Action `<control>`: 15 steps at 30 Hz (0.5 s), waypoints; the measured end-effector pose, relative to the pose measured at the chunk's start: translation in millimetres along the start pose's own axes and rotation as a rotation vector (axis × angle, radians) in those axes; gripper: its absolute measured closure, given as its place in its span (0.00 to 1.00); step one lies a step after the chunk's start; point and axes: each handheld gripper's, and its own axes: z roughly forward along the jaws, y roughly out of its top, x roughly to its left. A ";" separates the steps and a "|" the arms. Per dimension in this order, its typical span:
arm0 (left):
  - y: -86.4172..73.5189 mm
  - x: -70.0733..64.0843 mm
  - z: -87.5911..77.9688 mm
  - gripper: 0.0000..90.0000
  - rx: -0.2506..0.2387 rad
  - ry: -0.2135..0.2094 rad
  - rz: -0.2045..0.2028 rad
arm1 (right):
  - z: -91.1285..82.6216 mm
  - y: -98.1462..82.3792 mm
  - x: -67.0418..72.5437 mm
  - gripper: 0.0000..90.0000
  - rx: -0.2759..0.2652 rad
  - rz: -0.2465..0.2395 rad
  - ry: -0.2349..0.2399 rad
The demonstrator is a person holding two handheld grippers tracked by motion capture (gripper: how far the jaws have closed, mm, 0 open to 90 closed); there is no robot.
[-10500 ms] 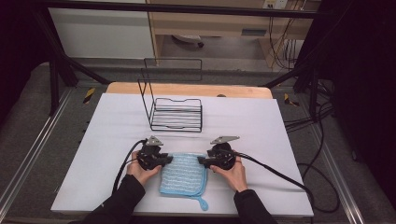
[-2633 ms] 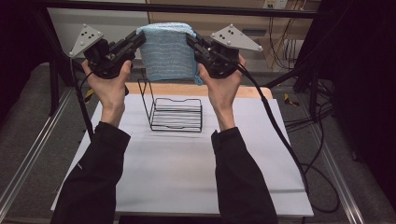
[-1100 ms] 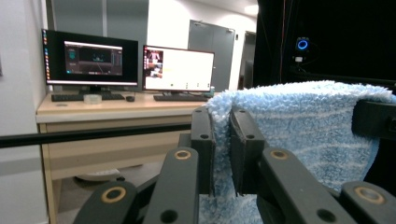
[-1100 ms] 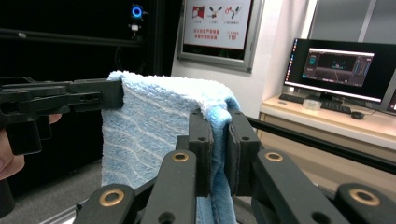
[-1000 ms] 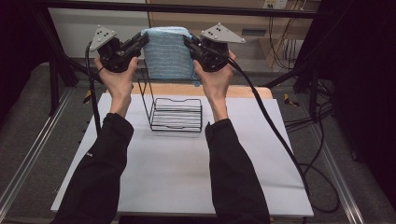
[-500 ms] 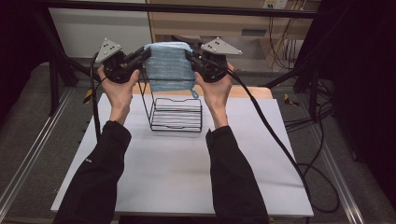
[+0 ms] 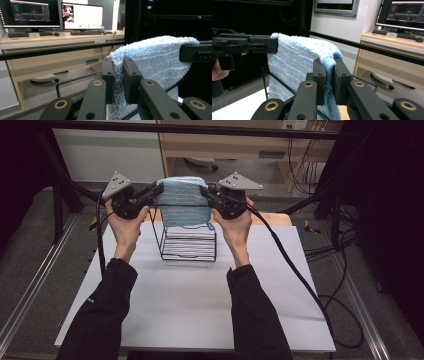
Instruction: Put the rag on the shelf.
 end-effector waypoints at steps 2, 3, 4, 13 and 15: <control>-0.2 -0.6 -2.5 0.90 0.005 -0.004 0.012 | -2.1 -1.7 0.5 0.91 0.002 0.002 0.009; -0.1 -0.9 -3.5 0.90 0.007 -0.008 0.019 | -3.3 -2.5 0.8 0.91 0.007 -0.001 0.011; -0.2 -1.9 -5.0 0.90 0.006 -0.012 0.023 | -4.0 -3.0 0.9 0.91 0.007 -0.004 0.013; -5.4 -6.2 -17.0 0.89 0.020 -0.067 0.031 | -12.6 -7.2 3.8 0.90 0.027 -0.030 0.048; -5.9 -7.2 -18.6 0.89 0.028 -0.071 0.032 | -13.8 -8.4 4.2 0.90 0.038 -0.029 0.055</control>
